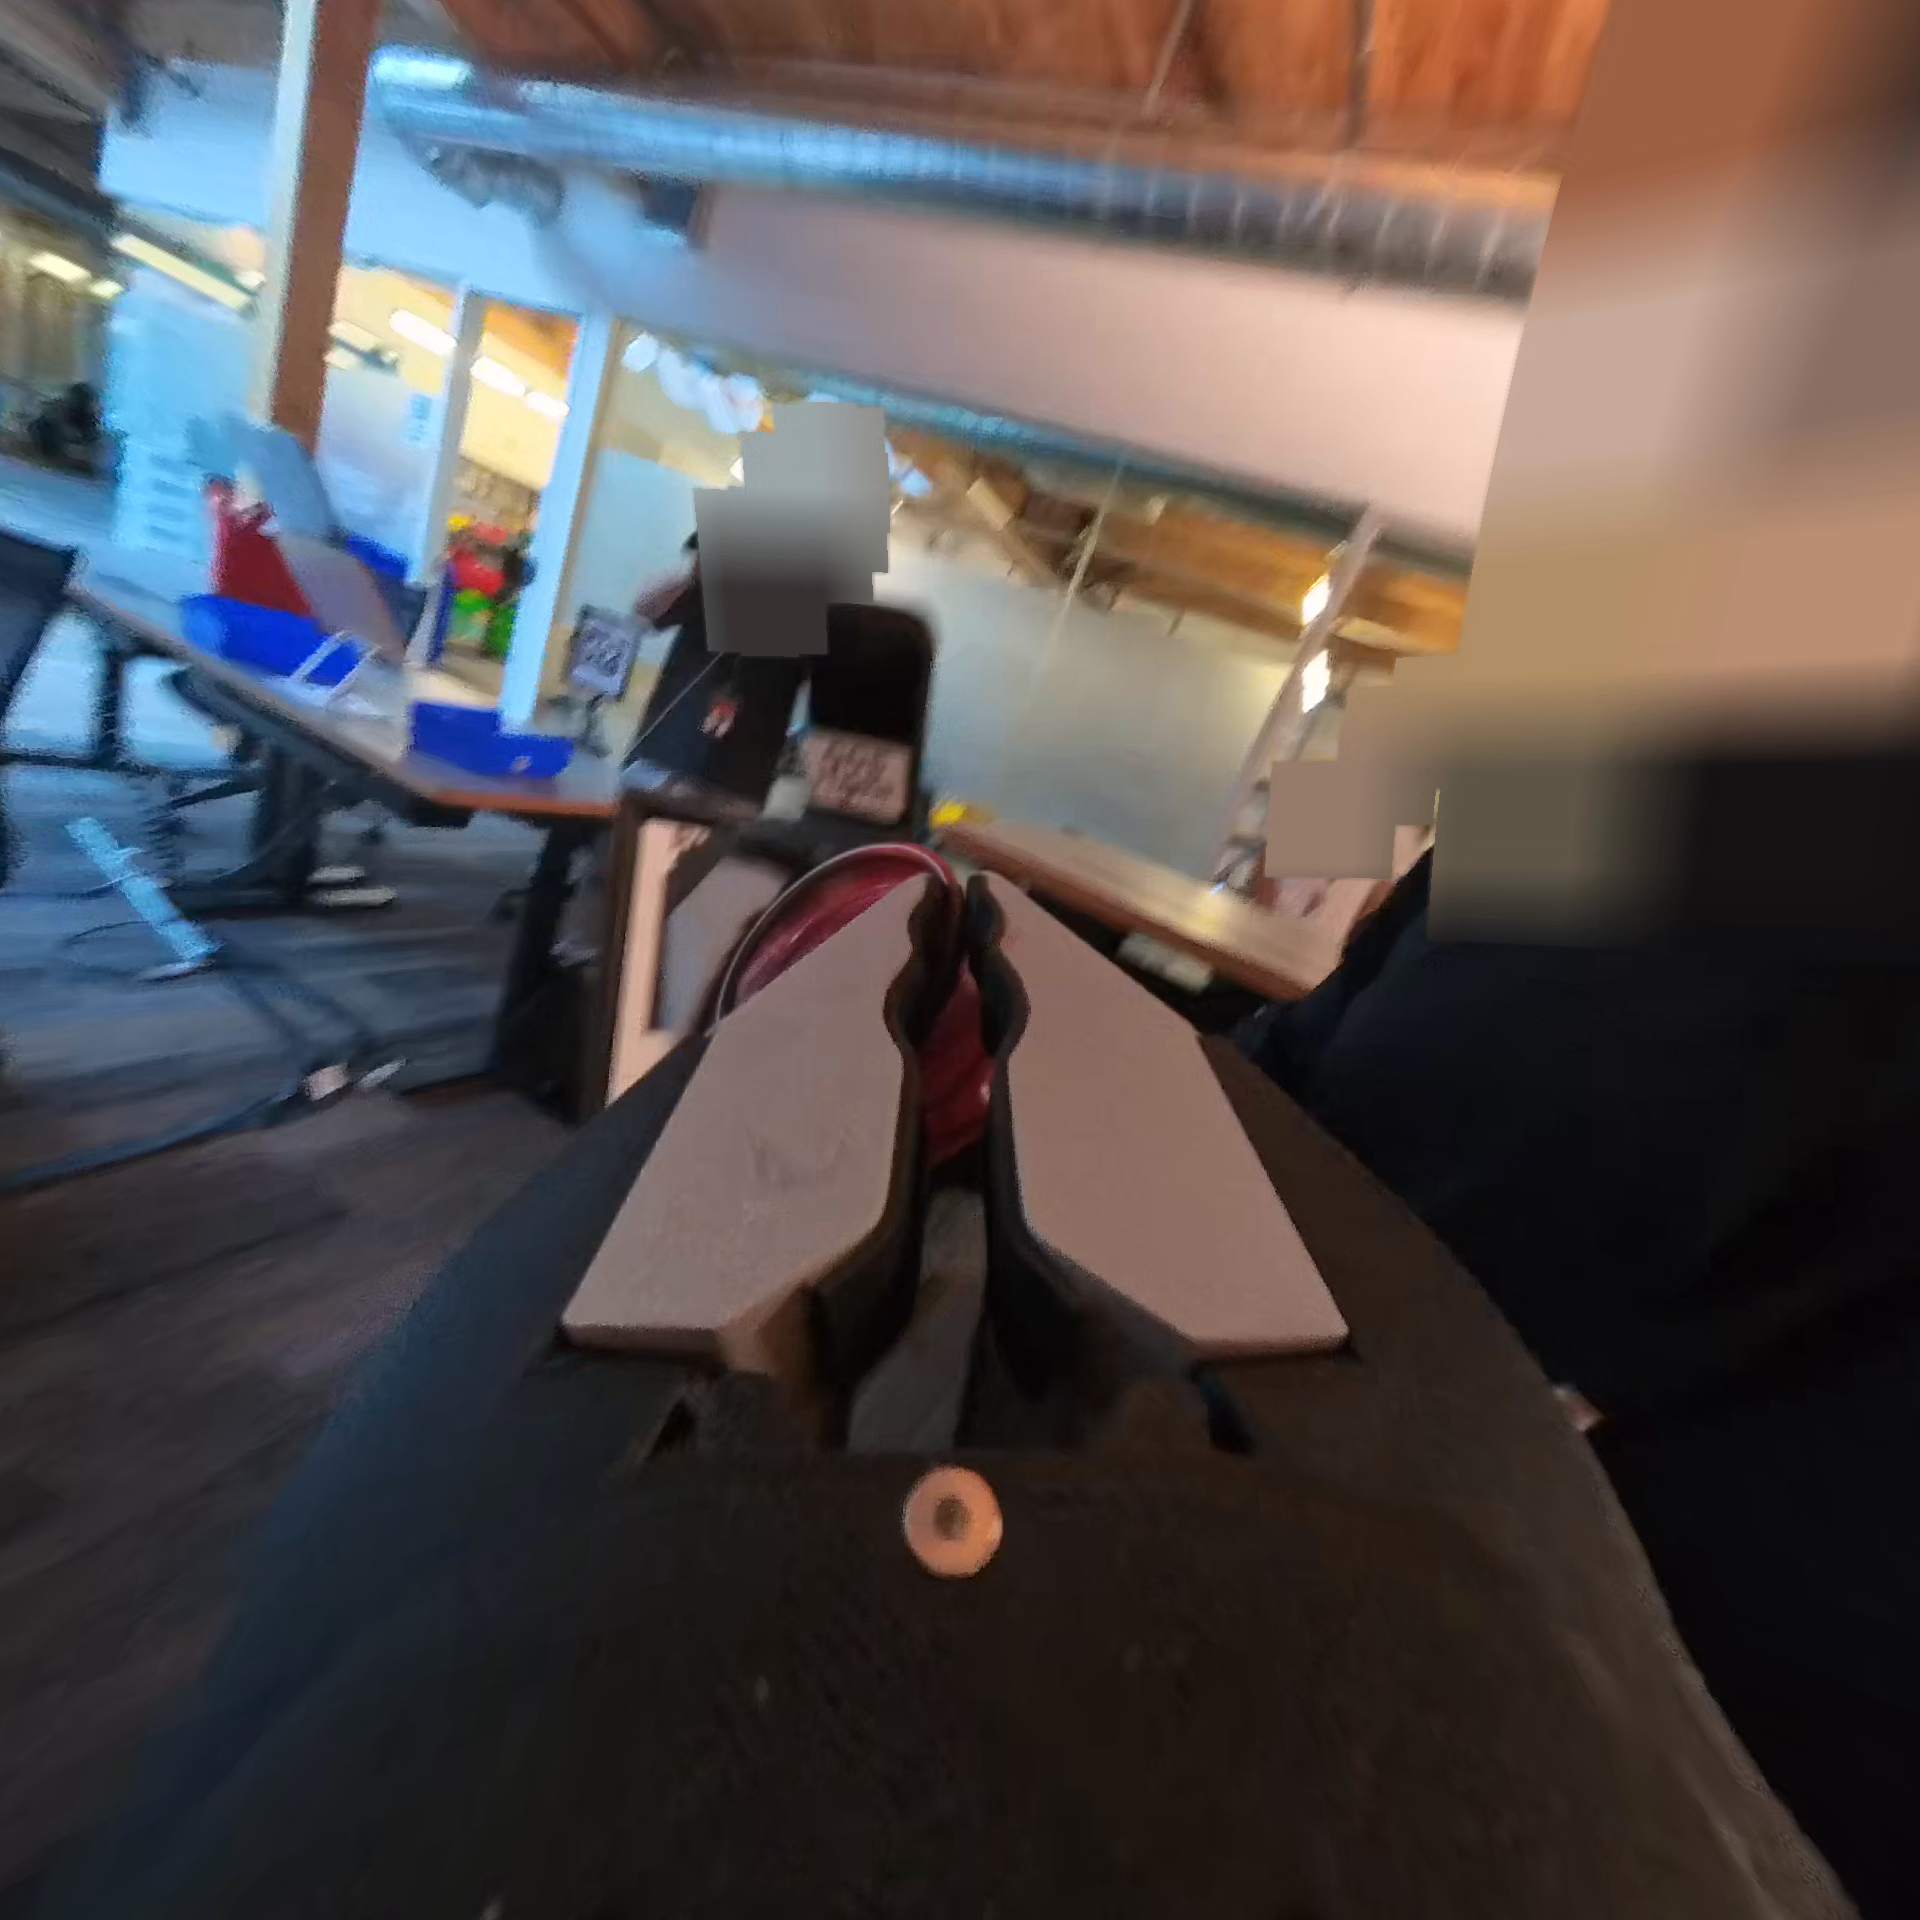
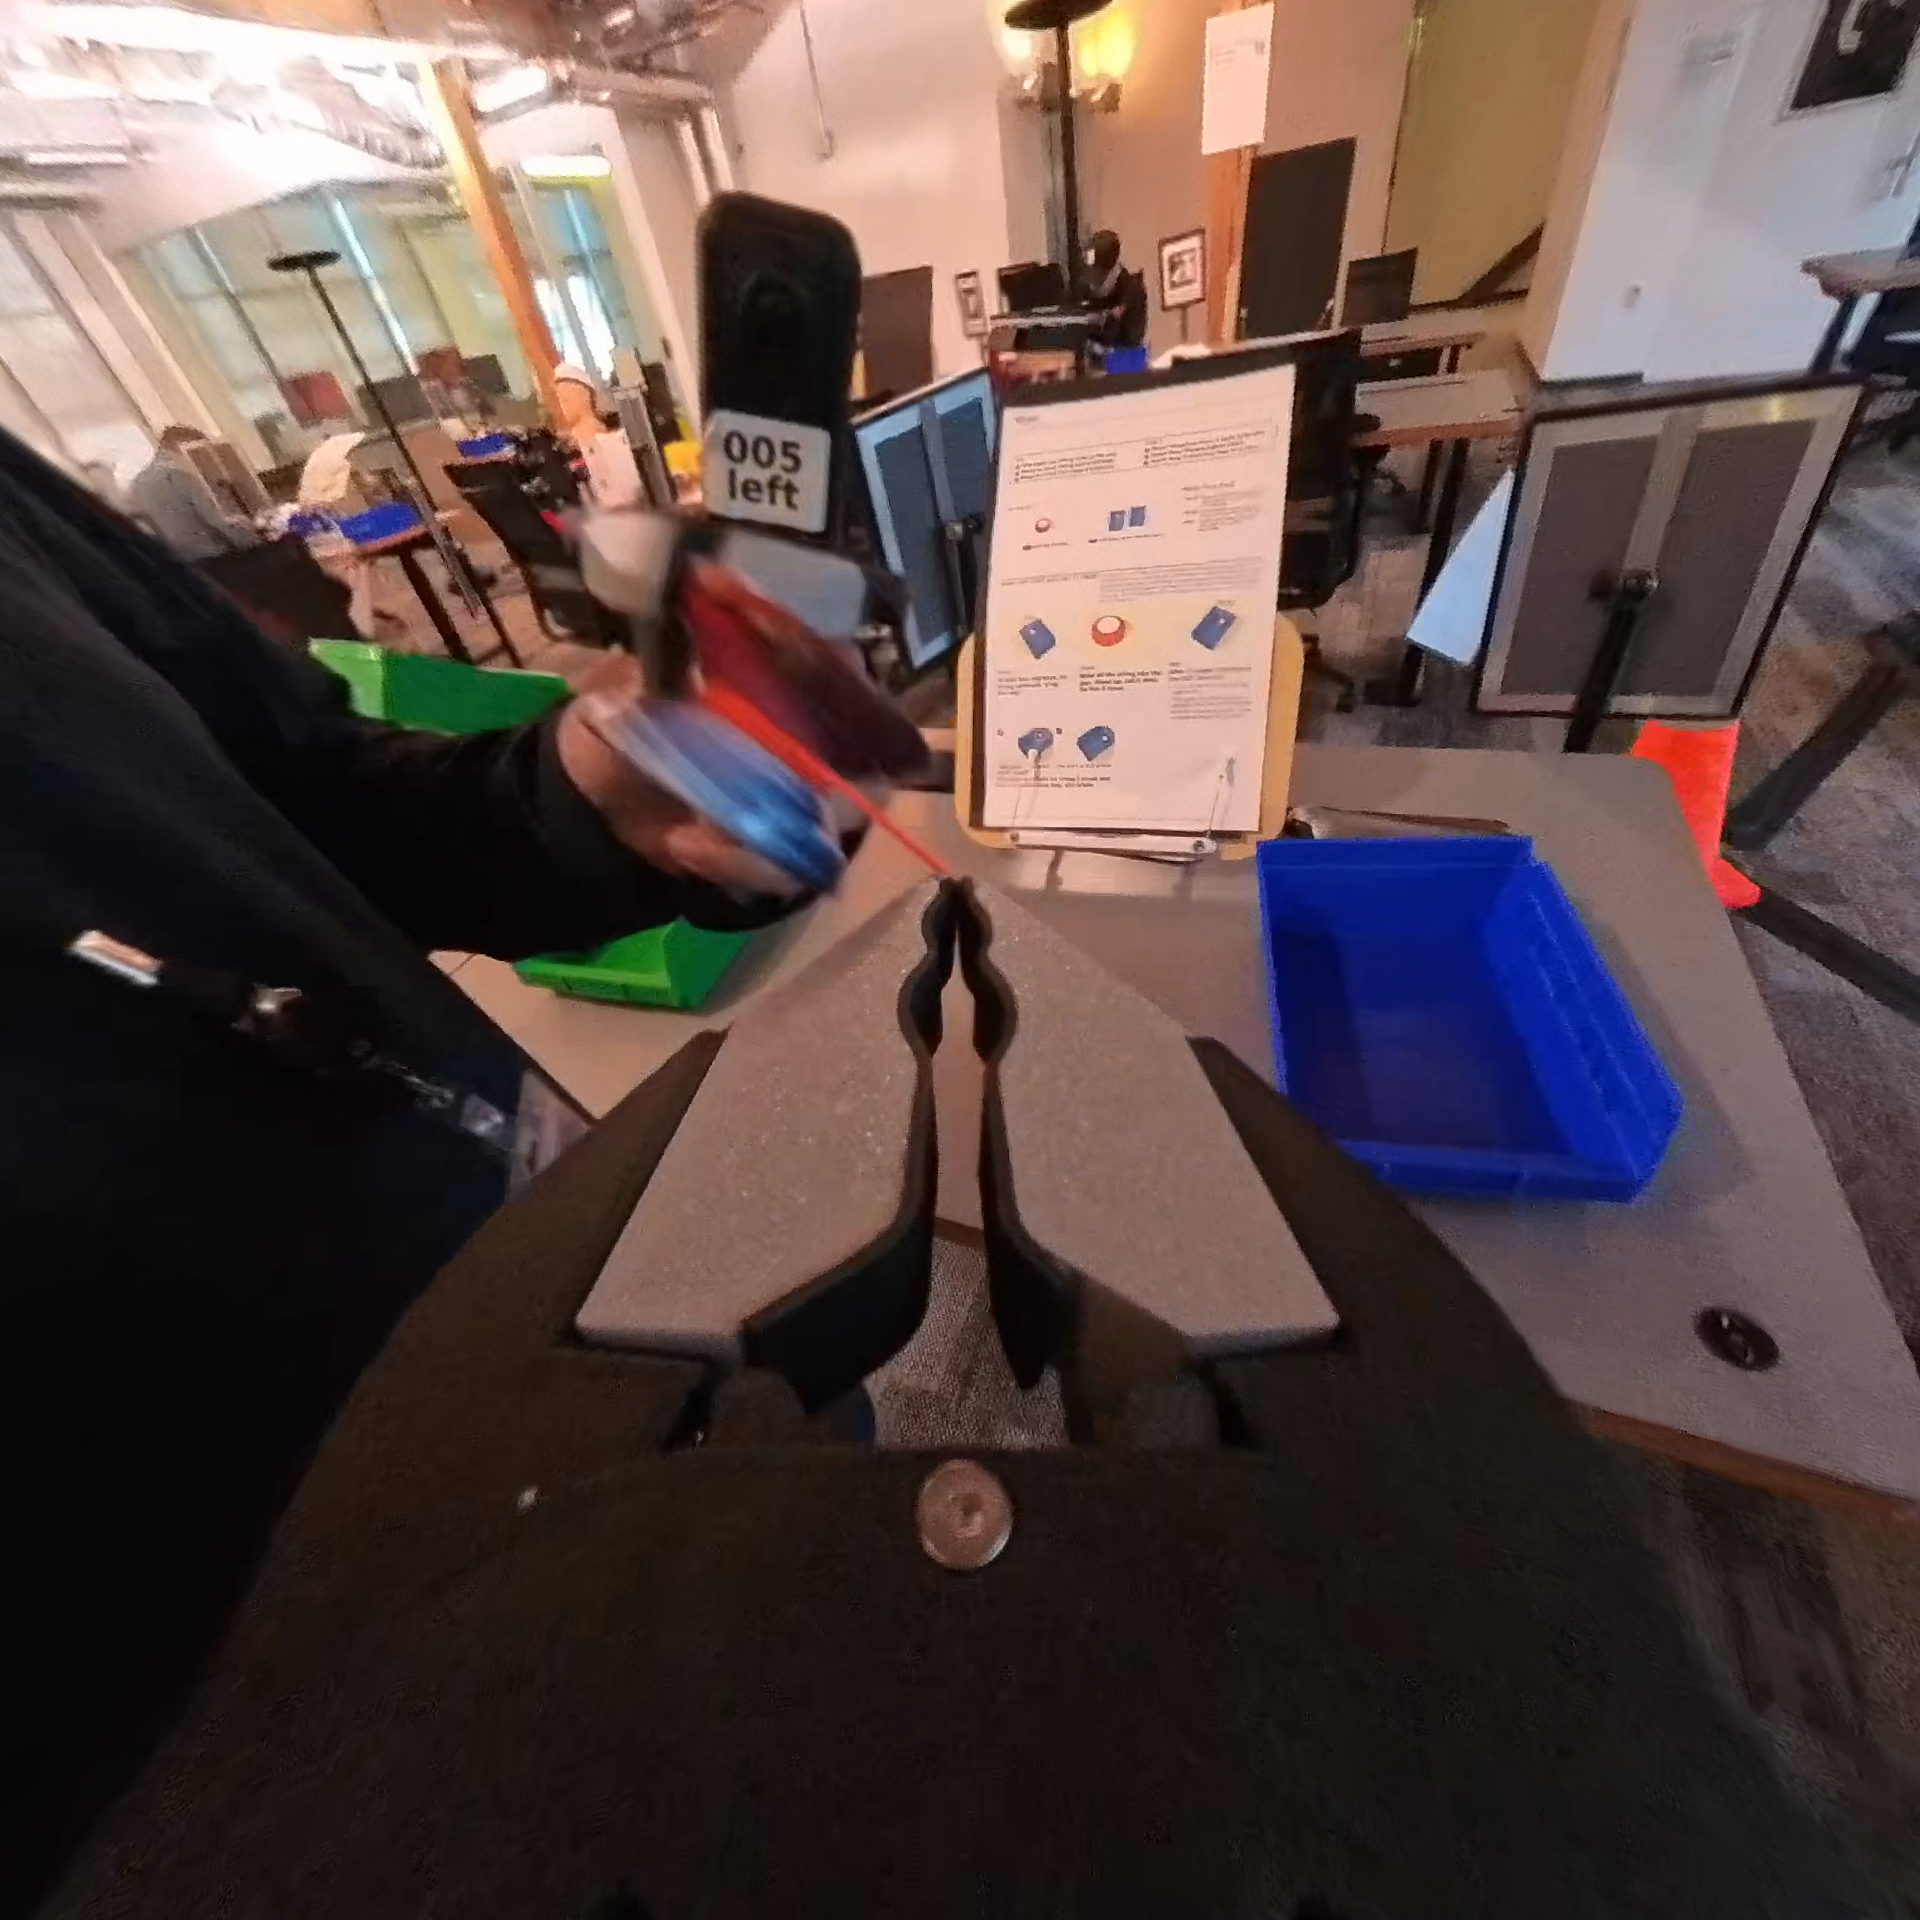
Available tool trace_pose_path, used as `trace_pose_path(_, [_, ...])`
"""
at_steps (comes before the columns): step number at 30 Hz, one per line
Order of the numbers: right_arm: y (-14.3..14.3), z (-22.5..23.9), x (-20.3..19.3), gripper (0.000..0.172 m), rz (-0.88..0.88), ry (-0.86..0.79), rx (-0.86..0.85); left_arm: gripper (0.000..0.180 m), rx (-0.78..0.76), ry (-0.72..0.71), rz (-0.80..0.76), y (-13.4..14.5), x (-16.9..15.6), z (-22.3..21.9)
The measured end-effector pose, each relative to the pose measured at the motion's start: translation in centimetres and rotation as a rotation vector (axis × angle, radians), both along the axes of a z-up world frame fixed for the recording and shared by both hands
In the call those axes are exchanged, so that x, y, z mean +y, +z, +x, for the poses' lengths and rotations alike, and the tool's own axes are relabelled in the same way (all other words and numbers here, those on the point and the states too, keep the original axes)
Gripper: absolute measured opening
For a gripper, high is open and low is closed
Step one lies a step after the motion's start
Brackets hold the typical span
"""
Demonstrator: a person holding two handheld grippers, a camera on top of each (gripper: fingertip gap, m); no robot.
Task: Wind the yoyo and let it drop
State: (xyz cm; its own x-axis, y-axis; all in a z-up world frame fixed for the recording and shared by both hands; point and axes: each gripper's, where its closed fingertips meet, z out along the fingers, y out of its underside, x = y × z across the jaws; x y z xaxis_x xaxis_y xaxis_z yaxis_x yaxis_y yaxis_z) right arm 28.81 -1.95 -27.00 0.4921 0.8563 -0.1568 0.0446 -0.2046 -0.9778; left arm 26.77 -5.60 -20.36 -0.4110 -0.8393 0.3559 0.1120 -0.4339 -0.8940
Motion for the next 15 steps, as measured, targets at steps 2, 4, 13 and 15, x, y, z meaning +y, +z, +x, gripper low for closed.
trace_pose_path(2, [-2.7, -0.1, 0.5, 0.0, -0.03, -0.044, -0.053, 0.002, -0.085, -0.038, -0.076, 1.9, 0.4, -0.8])
trace_pose_path(4, [-3.9, -1.5, -0.3, 0.0, -0.066, -0.006, -0.02, 0.002, -0.079, 0.0, -0.048, 2.2, 1.0, -0.8])
trace_pose_path(13, [-3.2, -1.0, -0.2, 0.022, -0.055, -0.074, -0.042, 0.002, -0.084, 0.008, -0.14, 2.2, 3.2, -0.8])
trace_pose_path(15, [-2.0, 0.0, 0.1, 0.029, -0.015, -0.109, -0.044, 0.001, -0.079, -0.001, -0.138, 2.3, 3.2, -0.8])
